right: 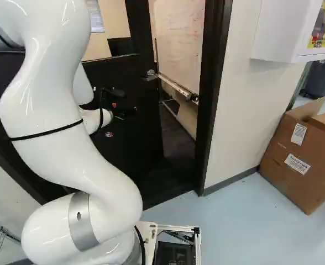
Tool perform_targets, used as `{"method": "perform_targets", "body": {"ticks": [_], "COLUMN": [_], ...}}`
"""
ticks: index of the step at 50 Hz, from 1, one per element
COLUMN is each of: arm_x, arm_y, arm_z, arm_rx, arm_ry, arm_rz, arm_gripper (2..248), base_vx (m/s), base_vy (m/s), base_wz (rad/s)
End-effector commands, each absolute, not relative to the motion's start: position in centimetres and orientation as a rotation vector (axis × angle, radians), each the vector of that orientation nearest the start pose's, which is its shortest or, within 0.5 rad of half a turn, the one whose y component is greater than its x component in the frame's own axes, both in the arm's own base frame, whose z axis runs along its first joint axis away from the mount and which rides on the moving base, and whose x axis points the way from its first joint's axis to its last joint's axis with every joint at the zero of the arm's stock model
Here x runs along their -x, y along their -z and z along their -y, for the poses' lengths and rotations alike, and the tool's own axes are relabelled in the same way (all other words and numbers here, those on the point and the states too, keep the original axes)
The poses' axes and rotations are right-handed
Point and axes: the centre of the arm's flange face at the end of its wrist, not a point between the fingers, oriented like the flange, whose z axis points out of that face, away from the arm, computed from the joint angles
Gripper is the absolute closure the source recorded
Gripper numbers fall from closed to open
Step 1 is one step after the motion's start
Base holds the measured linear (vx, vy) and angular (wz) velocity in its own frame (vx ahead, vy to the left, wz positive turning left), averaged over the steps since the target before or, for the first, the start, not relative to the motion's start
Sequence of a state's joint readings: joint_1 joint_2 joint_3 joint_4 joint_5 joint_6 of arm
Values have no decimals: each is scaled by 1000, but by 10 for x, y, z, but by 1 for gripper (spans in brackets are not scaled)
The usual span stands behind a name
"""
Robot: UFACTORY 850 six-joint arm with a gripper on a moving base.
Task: Open the door and move inside
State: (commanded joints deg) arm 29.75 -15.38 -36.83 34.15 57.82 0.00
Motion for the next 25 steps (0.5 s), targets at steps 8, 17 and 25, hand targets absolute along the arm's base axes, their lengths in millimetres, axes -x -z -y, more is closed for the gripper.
{"method": "perform_targets", "body": {"ticks": [8,17,25], "arm_x": [-434,-433,-433], "arm_y": [-377,-376,-376], "arm_z": [-204,-211,-218], "arm_rx": [2357,2351,2346], "arm_ry": [1842,1837,1833], "arm_rz": [-244,-230,-218], "arm_gripper": [3,3,3], "base_vx": [0,0,0], "base_vy": [0,0,0], "base_wz": [0,0,0]}}
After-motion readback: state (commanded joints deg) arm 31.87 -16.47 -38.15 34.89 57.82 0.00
